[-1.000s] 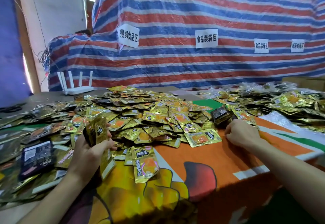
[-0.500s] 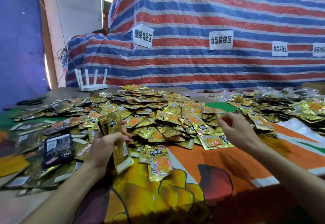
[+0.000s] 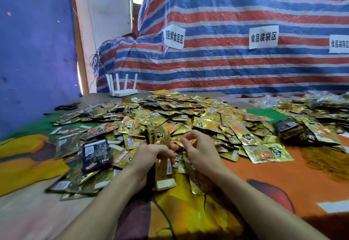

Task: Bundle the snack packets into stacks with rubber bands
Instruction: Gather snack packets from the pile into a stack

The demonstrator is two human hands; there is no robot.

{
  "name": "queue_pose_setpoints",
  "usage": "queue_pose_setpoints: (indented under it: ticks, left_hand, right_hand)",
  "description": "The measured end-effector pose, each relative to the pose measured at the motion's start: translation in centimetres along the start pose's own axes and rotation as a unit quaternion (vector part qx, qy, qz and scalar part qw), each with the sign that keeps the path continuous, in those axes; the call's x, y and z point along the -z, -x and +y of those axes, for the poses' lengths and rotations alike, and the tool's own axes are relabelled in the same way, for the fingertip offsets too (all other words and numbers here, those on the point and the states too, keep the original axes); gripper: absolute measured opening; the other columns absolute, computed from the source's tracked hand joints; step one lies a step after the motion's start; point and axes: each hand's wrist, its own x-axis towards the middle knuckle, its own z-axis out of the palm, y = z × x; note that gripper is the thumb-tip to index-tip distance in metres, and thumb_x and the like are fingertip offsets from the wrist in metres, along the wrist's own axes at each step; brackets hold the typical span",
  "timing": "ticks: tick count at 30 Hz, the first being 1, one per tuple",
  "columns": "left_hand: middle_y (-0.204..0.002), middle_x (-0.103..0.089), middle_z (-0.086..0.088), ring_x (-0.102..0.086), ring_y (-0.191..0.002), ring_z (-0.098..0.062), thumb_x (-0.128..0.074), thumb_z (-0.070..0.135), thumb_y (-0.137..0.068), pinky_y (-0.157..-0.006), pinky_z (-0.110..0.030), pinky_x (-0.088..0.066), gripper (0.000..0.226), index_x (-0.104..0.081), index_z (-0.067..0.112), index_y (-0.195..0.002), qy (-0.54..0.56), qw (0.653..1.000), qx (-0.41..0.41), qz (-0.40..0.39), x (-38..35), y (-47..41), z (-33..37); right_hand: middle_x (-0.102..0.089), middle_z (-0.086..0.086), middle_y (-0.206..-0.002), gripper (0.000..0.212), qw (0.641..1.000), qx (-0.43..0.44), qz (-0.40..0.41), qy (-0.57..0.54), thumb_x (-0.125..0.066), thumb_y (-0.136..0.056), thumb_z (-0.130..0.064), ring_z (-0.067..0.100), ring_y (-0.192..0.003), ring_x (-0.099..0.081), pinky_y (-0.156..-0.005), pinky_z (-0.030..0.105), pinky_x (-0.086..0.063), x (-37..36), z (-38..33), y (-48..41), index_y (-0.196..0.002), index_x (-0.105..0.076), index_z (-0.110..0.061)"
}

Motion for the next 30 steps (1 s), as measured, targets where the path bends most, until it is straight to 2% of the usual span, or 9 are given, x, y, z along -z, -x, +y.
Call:
queue_pose_setpoints:
  ticks: [3, 5, 8, 12, 18, 20, 25, 28, 30]
  left_hand:
    - [-0.075, -0.063, -0.016, -0.061, -0.061, -0.025, -0.066, 0.0, -0.06, -0.064, -0.033, -0.052, 0.029, -0.072, -0.001, -0.088, 0.059, 0.997, 0.027, -0.035, 0.4, -0.4, 0.3]
    - [-0.076, -0.06, -0.013, -0.059, -0.063, -0.024, -0.061, 0.0, -0.066, -0.069, -0.034, -0.049, 0.024, -0.068, 0.003, -0.089, 0.113, 0.99, 0.042, -0.077, 0.6, -0.6, 0.4]
    - [-0.075, -0.056, -0.008, -0.055, -0.063, -0.021, -0.055, -0.001, -0.069, -0.067, -0.032, -0.05, 0.018, -0.06, 0.005, -0.086, 0.192, 0.972, 0.058, -0.121, 0.7, -0.8, 0.6]
    - [-0.077, -0.051, -0.006, -0.048, -0.068, -0.02, -0.052, 0.0, -0.068, -0.062, -0.031, -0.049, 0.022, -0.054, 0.007, -0.088, 0.214, 0.962, 0.061, -0.161, 0.6, -0.4, 0.8]
    - [-0.075, -0.049, -0.007, -0.045, -0.069, -0.02, -0.048, 0.0, -0.07, -0.054, -0.027, -0.051, 0.018, -0.048, 0.006, -0.087, 0.204, 0.962, 0.072, -0.169, 0.3, 0.0, 0.9]
    - [-0.075, -0.048, -0.007, -0.045, -0.068, -0.02, -0.047, 0.0, -0.069, -0.056, -0.029, -0.05, 0.02, -0.047, 0.007, -0.088, 0.205, 0.961, 0.07, -0.172, 0.3, 0.0, 1.0]
    - [-0.074, -0.05, -0.007, -0.044, -0.069, -0.019, -0.046, 0.0, -0.071, -0.056, -0.027, -0.05, 0.021, -0.05, 0.005, -0.091, 0.202, 0.958, 0.071, -0.192, 0.2, 0.2, 1.1]
    - [-0.075, -0.052, -0.007, -0.045, -0.073, -0.021, -0.047, 0.001, -0.071, -0.058, -0.027, -0.051, 0.021, -0.052, 0.004, -0.091, 0.199, 0.956, 0.072, -0.206, 0.1, 0.2, 1.1]
    - [-0.075, -0.054, -0.007, -0.047, -0.073, -0.021, -0.049, 0.002, -0.07, -0.061, -0.029, -0.051, 0.023, -0.055, 0.003, -0.092, 0.193, 0.956, 0.066, -0.211, 0.2, 0.2, 1.0]
  right_hand:
    - [-0.065, -0.009, -0.091, 0.017, 1.0, -0.003, -0.029, -0.004, -0.058, -0.101, -0.029, 0.0, -0.082, -0.058, -0.07, 0.015, -0.044, 0.2, 0.8, -0.1, -0.098, -0.068, -0.016]
    - [-0.063, -0.012, -0.077, 0.019, 0.989, -0.052, -0.089, -0.109, -0.058, -0.101, -0.027, 0.0, -0.066, -0.055, -0.057, 0.013, -0.041, 1.0, 0.9, -0.2, -0.089, -0.069, -0.018]
    - [-0.061, -0.002, -0.075, 0.019, 0.906, -0.116, -0.195, -0.358, -0.058, -0.094, -0.016, 0.008, -0.061, -0.048, -0.05, 0.018, -0.032, 2.4, 0.3, -0.4, -0.081, -0.072, -0.011]
    - [-0.057, 0.001, -0.079, 0.018, 0.87, -0.099, -0.287, -0.388, -0.05, -0.076, -0.023, 0.011, -0.067, -0.047, -0.059, 0.026, -0.035, 2.8, -0.3, -0.2, -0.064, -0.063, -0.023]
    - [-0.065, 0.009, -0.084, 0.012, 0.85, -0.133, -0.226, -0.456, -0.051, -0.07, -0.022, 0.021, -0.078, -0.055, -0.073, 0.036, -0.035, 2.8, -0.1, -0.1, -0.069, -0.055, -0.011]
    - [-0.061, 0.01, -0.076, 0.01, 0.836, -0.123, -0.213, -0.49, -0.053, -0.07, -0.02, 0.024, -0.078, -0.056, -0.078, 0.037, -0.038, 3.0, -0.3, 0.0, -0.065, -0.054, -0.011]
    - [-0.04, 0.001, -0.057, 0.011, 0.766, -0.115, -0.177, -0.607, -0.055, -0.084, -0.013, 0.024, -0.068, -0.056, -0.09, 0.037, -0.043, 3.7, -0.7, 0.1, -0.078, -0.06, -0.006]
    - [-0.046, -0.002, -0.061, 0.024, 0.735, -0.128, -0.184, -0.64, -0.054, -0.083, -0.01, 0.014, -0.051, -0.046, -0.078, 0.034, -0.055, 3.8, -0.7, 0.1, -0.103, -0.066, -0.002]
    - [-0.062, -0.002, -0.072, 0.04, 0.745, -0.122, -0.194, -0.626, -0.055, -0.084, -0.005, 0.009, -0.045, -0.048, -0.067, 0.03, -0.058, 3.5, -0.6, -0.1, -0.122, -0.063, -0.001]
